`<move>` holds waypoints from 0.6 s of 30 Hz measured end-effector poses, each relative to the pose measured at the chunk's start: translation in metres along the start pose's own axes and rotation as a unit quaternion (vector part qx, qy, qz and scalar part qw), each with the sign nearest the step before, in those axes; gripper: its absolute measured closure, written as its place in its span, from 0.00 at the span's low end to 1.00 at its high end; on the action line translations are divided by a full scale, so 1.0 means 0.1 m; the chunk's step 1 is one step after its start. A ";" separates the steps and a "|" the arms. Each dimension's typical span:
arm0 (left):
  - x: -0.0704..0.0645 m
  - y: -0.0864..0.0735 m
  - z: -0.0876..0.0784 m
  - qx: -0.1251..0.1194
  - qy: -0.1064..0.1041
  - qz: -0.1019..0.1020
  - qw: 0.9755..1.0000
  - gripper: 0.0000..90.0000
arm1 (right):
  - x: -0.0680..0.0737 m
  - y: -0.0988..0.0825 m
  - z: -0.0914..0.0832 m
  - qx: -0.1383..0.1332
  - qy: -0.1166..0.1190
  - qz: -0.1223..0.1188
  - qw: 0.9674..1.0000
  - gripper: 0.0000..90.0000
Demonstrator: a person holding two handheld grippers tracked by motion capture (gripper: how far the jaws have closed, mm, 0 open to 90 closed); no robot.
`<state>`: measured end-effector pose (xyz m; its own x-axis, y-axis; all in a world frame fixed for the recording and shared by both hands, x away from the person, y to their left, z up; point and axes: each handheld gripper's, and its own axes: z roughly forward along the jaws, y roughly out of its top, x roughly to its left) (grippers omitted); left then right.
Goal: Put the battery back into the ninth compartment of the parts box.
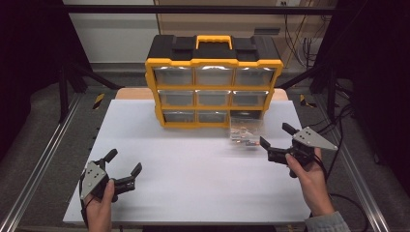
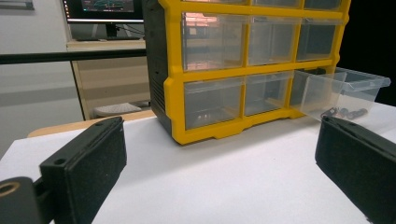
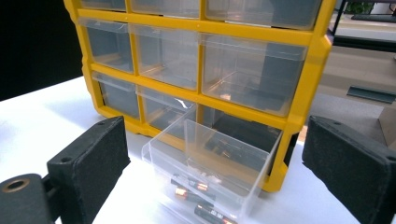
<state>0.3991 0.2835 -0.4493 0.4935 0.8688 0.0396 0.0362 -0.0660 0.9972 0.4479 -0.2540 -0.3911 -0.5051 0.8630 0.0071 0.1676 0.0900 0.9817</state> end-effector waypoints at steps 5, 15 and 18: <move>0.03 0.01 -0.01 -0.003 -0.001 0.001 1.000 0.02 | -0.01 -0.05 -0.07 -0.005 0.001 0.001 1.000 0.08; 0.04 0.00 0.02 0.002 -0.014 0.007 1.000 0.02 | -0.04 -0.30 -0.15 -0.008 -0.006 -0.003 1.000 0.08; 0.05 0.00 0.04 0.001 -0.016 0.005 1.000 0.02 | -0.04 -0.38 -0.15 -0.015 -0.007 -0.006 1.000 0.08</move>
<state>0.4050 0.2855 -0.4495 0.5217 0.8518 0.0483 0.0320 -0.0761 0.9966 0.4307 -0.2678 -0.4253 -0.4957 0.8685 -0.0062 0.1360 0.0847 0.9871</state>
